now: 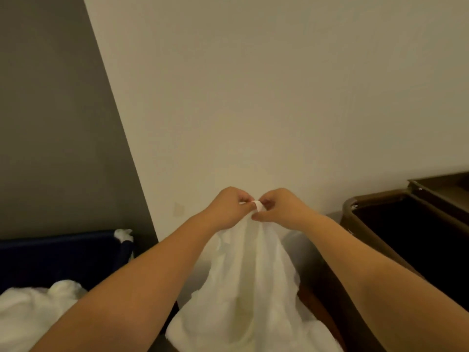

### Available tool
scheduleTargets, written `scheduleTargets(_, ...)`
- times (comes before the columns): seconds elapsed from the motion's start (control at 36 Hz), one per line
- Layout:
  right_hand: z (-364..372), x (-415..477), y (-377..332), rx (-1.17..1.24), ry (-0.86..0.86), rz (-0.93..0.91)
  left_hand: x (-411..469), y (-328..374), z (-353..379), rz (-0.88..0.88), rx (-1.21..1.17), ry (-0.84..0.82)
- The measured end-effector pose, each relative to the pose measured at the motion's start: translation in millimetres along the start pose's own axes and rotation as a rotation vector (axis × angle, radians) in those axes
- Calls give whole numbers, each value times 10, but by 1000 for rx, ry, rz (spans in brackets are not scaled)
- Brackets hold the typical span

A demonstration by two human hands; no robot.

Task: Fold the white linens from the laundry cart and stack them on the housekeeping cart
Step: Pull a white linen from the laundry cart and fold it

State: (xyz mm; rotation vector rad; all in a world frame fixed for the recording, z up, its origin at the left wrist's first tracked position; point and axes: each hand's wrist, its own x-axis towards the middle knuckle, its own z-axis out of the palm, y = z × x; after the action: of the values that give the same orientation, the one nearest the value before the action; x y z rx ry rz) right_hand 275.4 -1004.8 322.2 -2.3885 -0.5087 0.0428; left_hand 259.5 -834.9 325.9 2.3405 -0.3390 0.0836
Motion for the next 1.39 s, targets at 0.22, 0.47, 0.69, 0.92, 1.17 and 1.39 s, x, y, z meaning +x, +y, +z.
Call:
scheduleTargets(0.22, 85, 97, -30, -6, 45, 64, -108, -267, -252, -163, -121, -10)
scheduleTargets(0.47, -80, -37, -15, -103, -277, 99, -173, -460, -306, -372, -178, 46)
scheduleTargets(0.69, -196, 60, 0, -141, 103, 86, -178, -503, -242, -403, -353, 21)
scheduleTargets(0.92, -370, -67, -108, 11, 356, -83, -106, -345, -226, -622, -685, -22)
scheduleTargets(1.17, 337, -324, -124, 81, 46, -224, 37, -247, 54, -658, -813, -229)
scheduleTargets(1.39, 374, -365, 21, 41, -191, -89, 3, -311, 118, -544, -744, -66)
